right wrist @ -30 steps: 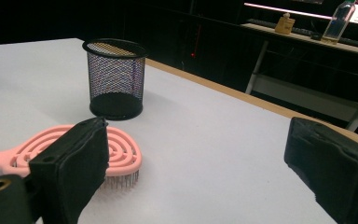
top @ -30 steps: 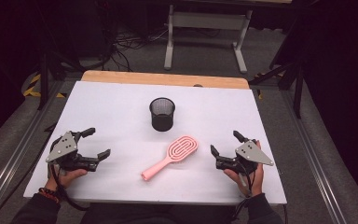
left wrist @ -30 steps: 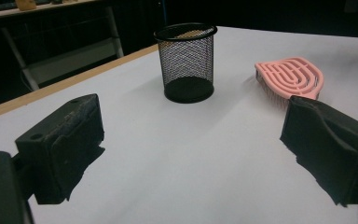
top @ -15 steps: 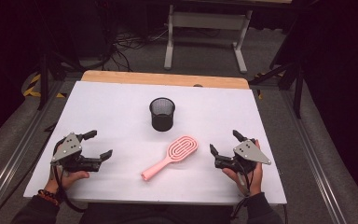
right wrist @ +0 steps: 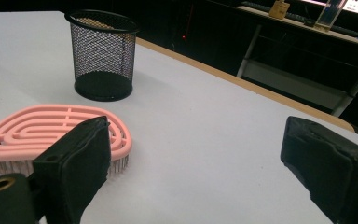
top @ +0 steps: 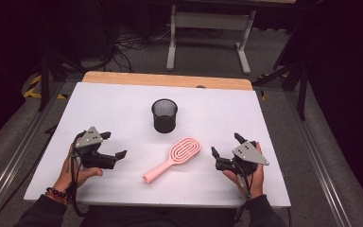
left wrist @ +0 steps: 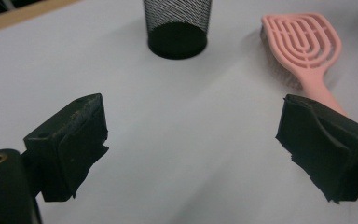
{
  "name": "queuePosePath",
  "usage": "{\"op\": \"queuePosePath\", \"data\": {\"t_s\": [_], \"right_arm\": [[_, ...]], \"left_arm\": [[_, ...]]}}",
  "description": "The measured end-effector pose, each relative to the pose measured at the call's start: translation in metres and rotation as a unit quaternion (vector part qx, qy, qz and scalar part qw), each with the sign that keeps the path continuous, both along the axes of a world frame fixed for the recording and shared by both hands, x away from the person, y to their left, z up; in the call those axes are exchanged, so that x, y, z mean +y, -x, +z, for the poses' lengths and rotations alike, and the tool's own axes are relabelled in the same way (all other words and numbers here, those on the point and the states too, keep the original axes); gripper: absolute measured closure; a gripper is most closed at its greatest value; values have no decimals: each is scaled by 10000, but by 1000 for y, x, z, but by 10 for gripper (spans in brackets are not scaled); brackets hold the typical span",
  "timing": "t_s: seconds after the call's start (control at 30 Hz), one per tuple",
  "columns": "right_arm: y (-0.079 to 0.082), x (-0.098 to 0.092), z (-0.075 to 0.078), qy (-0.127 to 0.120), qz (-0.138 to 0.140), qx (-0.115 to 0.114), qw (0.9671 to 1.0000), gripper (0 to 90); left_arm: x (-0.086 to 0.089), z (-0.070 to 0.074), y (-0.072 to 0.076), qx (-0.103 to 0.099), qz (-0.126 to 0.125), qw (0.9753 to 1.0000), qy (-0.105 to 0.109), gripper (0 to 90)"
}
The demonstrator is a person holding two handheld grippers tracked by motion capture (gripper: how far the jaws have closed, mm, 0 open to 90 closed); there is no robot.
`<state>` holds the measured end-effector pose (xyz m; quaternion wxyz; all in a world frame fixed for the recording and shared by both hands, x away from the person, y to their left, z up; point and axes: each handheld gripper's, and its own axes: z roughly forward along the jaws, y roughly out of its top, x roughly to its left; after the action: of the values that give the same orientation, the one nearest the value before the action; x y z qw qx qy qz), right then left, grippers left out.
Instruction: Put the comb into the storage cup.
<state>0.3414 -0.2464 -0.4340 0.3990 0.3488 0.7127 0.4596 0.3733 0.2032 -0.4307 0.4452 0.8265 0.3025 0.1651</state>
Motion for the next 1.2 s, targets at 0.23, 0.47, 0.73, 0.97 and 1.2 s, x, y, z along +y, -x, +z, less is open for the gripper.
{"op": "queuePosePath", "data": {"t_s": [0.23,0.47,0.73,0.97,1.2], "right_arm": [[-2,3,-3,-2,11,62,10000,91],[-2,3,-4,19,52,105,9999,93],[-2,3,-5,34,46,143,9999,95],[-3,5,-8,141,67,219,9996,98],[-4,6,-9,156,170,267,9994,99]], "left_arm": [[-51,-6,-6,589,-478,9952,-622,108],[-93,-4,-6,832,-800,9901,-798,119],[-130,-13,-10,1179,-849,9835,-1082,157],[-149,-18,-12,1234,-801,9804,-1307,285],[-159,-19,-15,1407,-790,9753,-1507,432]]}}
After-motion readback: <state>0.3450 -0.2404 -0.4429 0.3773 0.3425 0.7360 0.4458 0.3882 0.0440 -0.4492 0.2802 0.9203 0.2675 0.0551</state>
